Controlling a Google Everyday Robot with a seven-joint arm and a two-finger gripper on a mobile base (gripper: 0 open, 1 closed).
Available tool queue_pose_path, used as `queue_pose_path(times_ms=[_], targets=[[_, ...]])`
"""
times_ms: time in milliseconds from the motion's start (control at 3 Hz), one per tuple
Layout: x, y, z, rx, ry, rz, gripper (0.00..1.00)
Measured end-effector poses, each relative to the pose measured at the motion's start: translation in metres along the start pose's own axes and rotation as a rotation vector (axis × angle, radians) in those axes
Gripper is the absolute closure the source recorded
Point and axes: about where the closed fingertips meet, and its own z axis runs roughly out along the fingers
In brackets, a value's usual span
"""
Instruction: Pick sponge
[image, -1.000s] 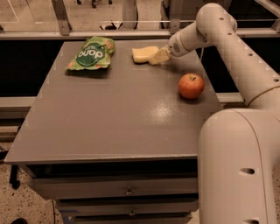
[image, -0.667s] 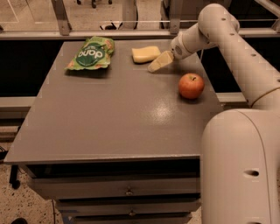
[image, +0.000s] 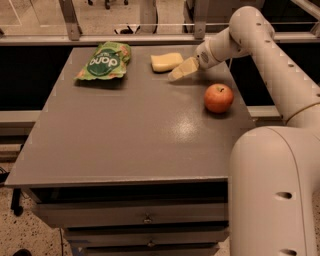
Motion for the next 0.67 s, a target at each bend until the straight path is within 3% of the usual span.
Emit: queue_pose_path(times_ms=[333, 667], targets=[[-0.008, 0.001, 0.008, -0.031, -0.040, 0.014, 0.00], [-0.023, 0.003, 0.013, -0.050, -0.071, -0.011, 0.00]])
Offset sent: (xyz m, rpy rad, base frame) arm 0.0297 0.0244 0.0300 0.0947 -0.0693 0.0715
